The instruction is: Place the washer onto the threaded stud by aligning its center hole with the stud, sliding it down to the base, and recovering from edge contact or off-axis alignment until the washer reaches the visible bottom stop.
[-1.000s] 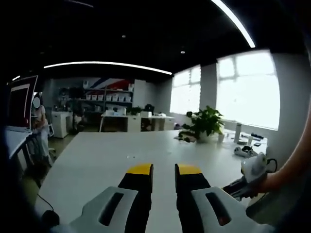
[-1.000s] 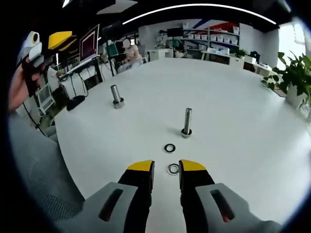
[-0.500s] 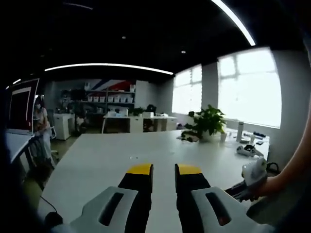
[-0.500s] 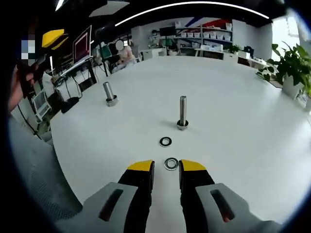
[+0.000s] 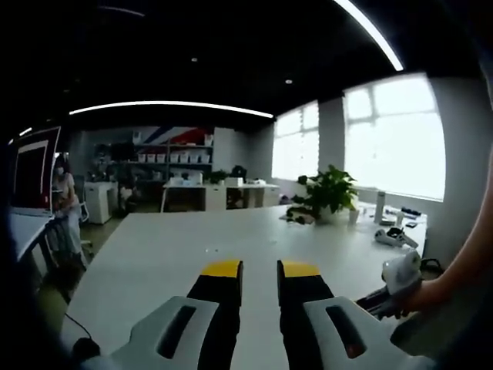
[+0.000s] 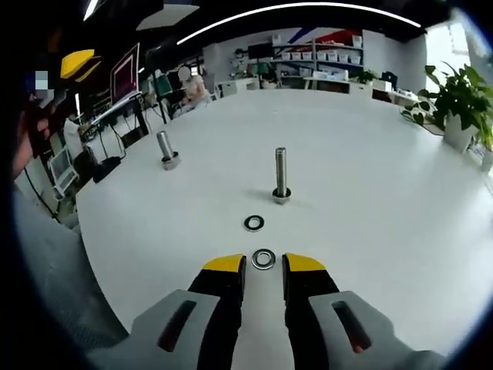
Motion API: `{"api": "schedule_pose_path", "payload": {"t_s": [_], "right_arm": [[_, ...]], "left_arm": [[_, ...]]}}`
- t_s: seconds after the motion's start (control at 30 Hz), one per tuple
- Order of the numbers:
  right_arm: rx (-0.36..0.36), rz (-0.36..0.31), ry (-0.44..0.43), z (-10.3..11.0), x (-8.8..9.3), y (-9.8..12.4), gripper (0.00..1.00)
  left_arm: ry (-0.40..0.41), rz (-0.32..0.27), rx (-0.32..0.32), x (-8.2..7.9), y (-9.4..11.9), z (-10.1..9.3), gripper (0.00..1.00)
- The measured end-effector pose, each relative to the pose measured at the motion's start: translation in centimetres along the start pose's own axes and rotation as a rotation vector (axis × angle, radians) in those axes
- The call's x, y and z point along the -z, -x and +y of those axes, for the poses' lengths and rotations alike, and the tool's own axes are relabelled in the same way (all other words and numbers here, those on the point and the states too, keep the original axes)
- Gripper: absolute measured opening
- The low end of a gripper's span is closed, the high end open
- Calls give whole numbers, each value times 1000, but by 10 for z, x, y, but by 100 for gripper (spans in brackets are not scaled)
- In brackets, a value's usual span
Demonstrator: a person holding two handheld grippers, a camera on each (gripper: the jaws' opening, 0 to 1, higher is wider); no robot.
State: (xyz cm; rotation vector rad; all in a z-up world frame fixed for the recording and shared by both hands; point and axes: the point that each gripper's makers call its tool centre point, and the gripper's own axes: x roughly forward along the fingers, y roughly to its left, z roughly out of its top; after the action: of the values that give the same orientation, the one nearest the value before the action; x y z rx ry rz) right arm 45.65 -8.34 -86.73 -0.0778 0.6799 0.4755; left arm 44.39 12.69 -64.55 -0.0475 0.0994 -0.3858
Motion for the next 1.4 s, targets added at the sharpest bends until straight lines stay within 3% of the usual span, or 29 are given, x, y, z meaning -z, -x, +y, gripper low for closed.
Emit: {"api": "schedule_pose_path", "payload": {"t_s": [0.53, 0.63, 1.4], "right_arm": [[13, -23, 36, -3, 1, -3, 17], [0, -15, 80, 1, 1, -3, 17], [-2, -5, 78, 0, 1, -5, 15]], "left_arm": [[0, 4, 4, 1, -1, -2, 16], [1, 5, 6, 2, -2, -2, 16], [10, 3, 8, 1, -1, -1, 15]]}}
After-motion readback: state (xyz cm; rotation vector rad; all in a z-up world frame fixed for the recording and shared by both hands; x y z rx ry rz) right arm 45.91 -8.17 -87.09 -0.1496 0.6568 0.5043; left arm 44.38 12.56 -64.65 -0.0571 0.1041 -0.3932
